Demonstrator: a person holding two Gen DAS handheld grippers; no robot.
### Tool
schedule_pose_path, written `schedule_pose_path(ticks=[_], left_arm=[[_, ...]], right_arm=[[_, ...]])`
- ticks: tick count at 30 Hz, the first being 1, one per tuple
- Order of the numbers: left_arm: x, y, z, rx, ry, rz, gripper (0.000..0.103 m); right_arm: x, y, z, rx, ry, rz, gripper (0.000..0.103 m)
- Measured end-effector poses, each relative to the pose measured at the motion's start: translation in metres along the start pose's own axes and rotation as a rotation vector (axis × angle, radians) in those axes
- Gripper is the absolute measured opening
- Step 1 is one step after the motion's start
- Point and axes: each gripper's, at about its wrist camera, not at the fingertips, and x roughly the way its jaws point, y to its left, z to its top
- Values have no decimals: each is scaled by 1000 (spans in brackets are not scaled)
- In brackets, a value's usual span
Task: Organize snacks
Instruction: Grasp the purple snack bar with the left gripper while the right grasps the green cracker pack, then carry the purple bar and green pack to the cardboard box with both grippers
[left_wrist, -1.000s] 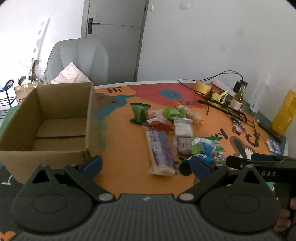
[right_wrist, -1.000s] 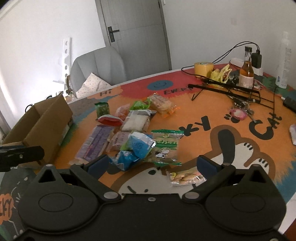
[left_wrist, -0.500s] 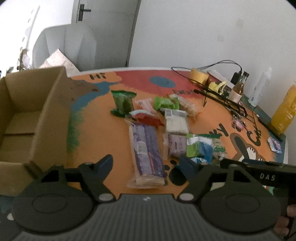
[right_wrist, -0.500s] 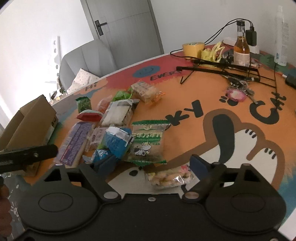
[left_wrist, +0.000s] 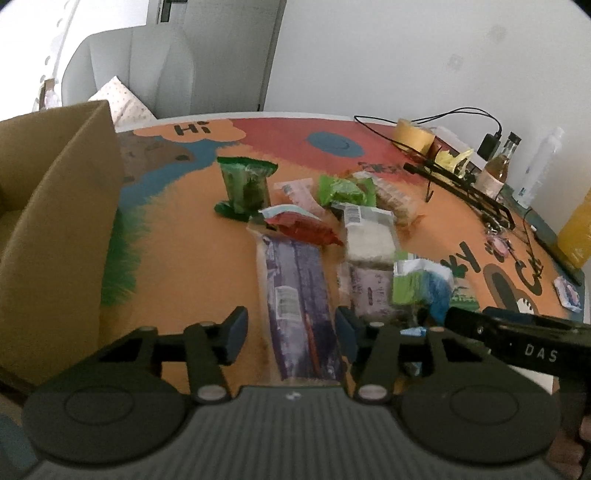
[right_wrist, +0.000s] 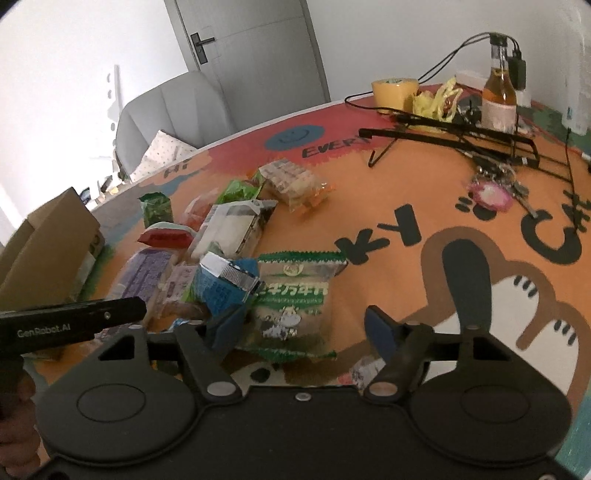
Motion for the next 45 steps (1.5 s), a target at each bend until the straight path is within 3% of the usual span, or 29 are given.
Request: schedule_pose_path(ticks=[5,7,8,23,24,27,32,36,38,40,42,45], left_arm=[[5,-6,-2,30,-5,22,50],[4,-8,-2,34,-7,32,37],[4,-9,-2,35,-6,37,37],[-34,-9,-3,35,-63,39,29],[-38,-9,-3,36,-71,40,26],[-50,-7,0,29,-93,28,2],[-57,-7,2,41,-80,13,2],[-50,-12,-2,51,-28,39,11],[-44,-15,-4,64,0,36,28],[-41,-18,-7,77,-7,36,61],[-41,-21,-10,100,-27,58,73],[-33,-24,-13,133,-17,90,73]], right_arm=[[3,8,-1,-62,-6,-42,54],[2,11,-2,-87,-9,-52,45],[1,11,-3,-90,-8,-54,43],[-32,2,-1,2,-71,-25,42],[-35,2,0,7,-78,-21,42],[-42,5,2,13,-97,-11,42],[-50,11,4,8,-120,3,42],[-49,12,1,9,-111,6,42],[-48,13,-1,12,-103,5,42],[-46,13,-3,14,-97,1,42],[-46,13,-4,15,-95,-6,42],[-46,9,-6,25,-93,-15,42]])
